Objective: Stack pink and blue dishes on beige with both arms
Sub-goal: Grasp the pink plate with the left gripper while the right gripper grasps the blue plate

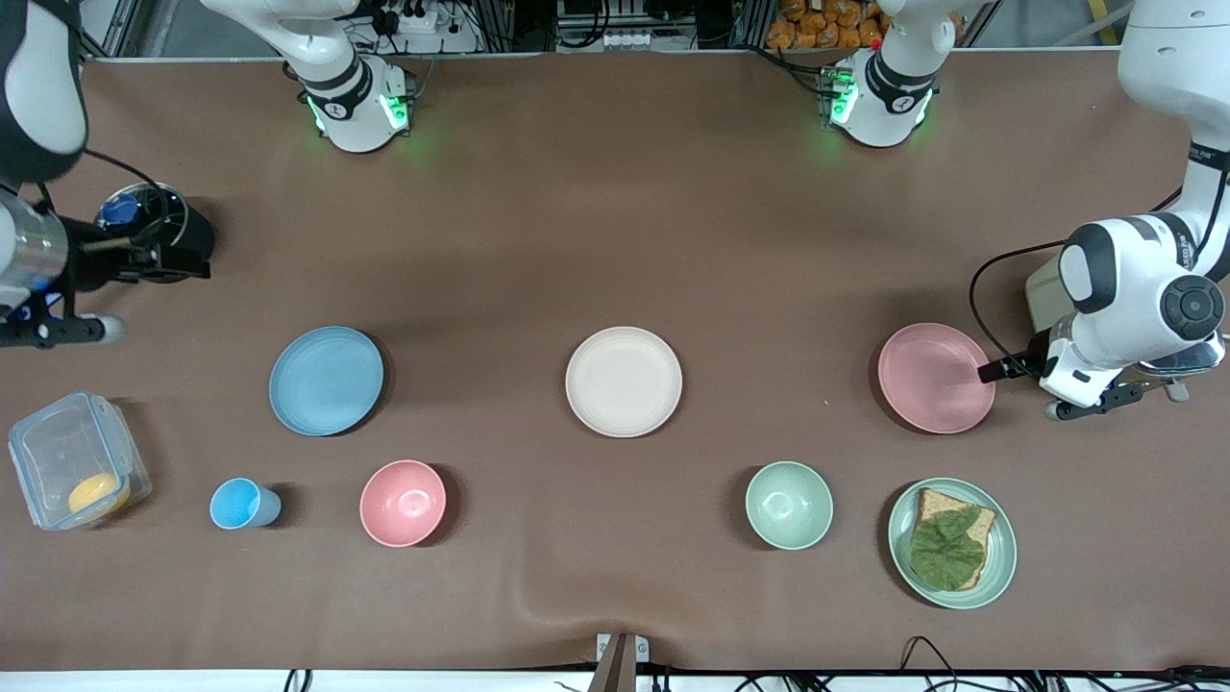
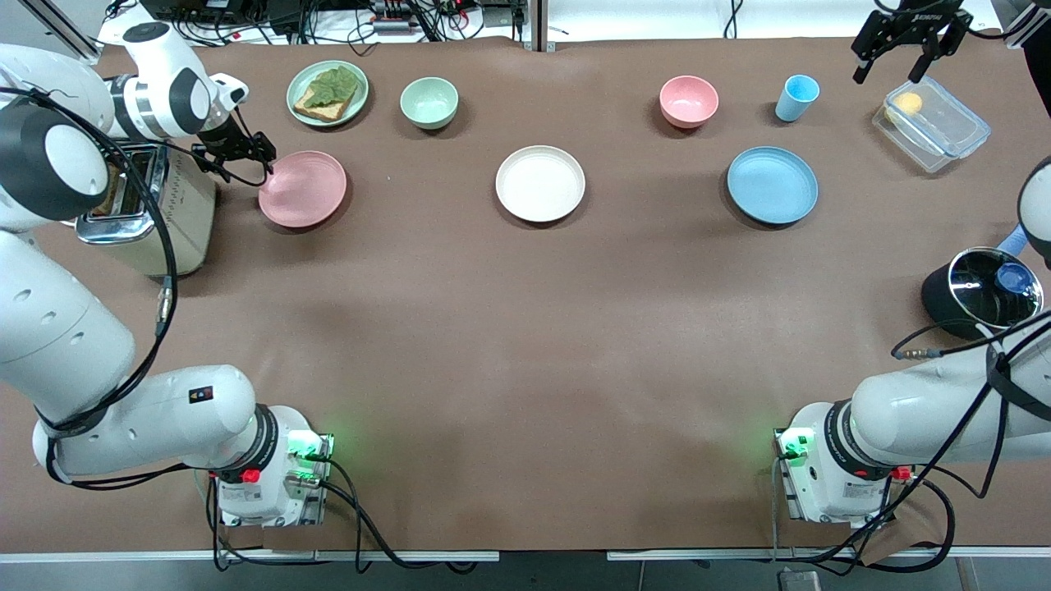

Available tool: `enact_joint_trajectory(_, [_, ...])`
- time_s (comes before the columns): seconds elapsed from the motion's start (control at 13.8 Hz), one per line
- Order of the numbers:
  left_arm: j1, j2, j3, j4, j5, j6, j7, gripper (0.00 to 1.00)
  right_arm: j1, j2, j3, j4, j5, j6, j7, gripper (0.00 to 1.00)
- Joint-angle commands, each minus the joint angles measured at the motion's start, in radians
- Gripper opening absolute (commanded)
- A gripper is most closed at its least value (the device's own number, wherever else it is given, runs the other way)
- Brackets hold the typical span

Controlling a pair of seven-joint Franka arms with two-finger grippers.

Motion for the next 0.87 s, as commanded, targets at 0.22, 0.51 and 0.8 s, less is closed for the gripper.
enact_joint_trajectory(0.22, [0.033,0.055,-0.01,0.018,0.011,0.053,0.045,1.0,-0.085,0.108,0.008,0.035,0.007,-0.007,-0.013,1.0])
enact_joint_trajectory(0.51, [0.018,0.077,-0.013,0.028,0.003,0.055,0.045,0.9,-0.094,0.18,0.011,-0.001,0.027,0.111,-0.049,1.0])
enact_joint_trajectory(0.8, [0.013,0.095,-0.014,0.03,0.0,0.055,0.035,0.56,-0.096,0.267,0.011,-0.079,0.027,0.305,-0.104,1.0])
